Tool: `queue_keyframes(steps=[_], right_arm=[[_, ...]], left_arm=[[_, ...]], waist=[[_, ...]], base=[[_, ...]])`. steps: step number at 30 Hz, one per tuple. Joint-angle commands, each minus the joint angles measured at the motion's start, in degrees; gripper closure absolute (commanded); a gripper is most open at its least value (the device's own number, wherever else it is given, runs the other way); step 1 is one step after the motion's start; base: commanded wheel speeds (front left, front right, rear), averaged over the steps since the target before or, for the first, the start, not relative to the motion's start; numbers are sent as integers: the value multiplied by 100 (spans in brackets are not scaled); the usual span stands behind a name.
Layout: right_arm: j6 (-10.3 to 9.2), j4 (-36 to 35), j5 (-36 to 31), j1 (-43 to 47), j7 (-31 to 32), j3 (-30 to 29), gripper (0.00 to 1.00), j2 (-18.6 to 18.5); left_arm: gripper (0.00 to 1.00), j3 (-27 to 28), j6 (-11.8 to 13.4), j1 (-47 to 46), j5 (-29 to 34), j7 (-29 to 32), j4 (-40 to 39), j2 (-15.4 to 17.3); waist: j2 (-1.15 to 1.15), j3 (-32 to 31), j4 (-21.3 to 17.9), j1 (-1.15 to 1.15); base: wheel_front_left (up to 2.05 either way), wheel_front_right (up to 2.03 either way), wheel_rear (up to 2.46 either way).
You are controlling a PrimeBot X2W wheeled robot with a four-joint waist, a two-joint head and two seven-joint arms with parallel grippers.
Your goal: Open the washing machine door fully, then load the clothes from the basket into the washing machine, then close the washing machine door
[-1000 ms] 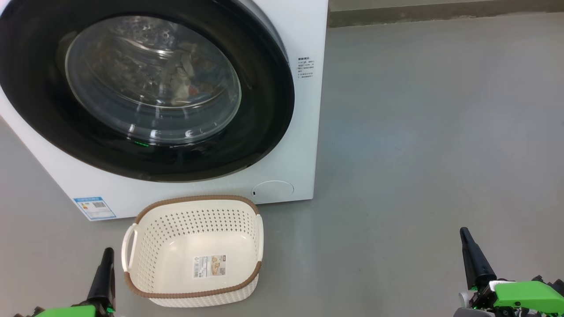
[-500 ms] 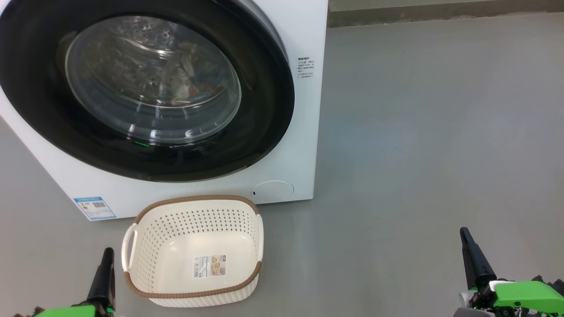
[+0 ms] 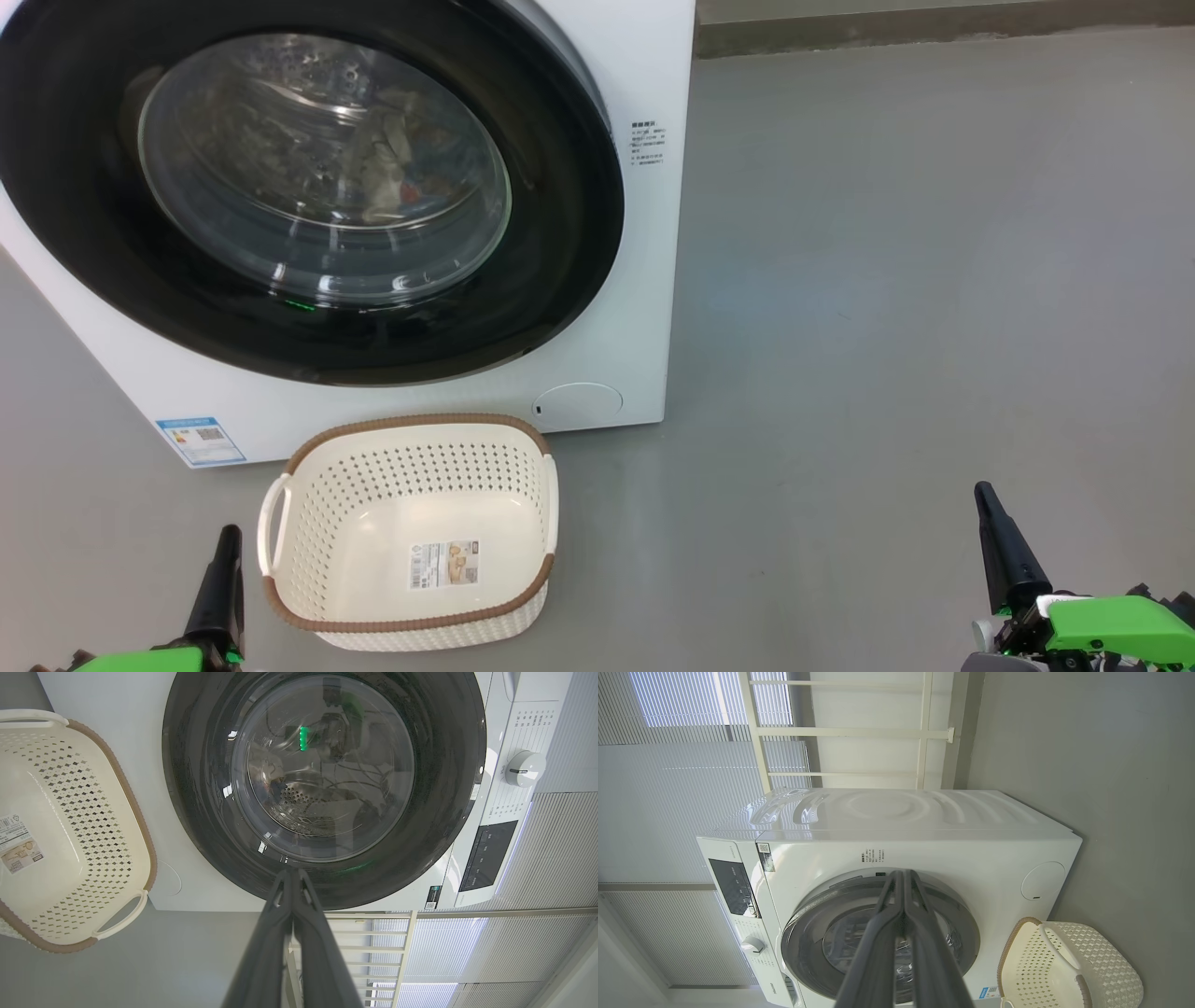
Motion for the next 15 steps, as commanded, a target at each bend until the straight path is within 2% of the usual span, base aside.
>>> queue_keyframes(steps=[1,15], right_arm=[[-6,-141,24,-232,44,131,100,-67],[-6,-141,24,-232,44,132,100,-67]], left_arm=[[100,186,-66,-225,-22,19,-109,88],[100,186,-66,-225,-22,19,-109,88]], waist=[[0,0,0,0],[0,0,0,0]], base=[[0,0,0],[0,0,0]])
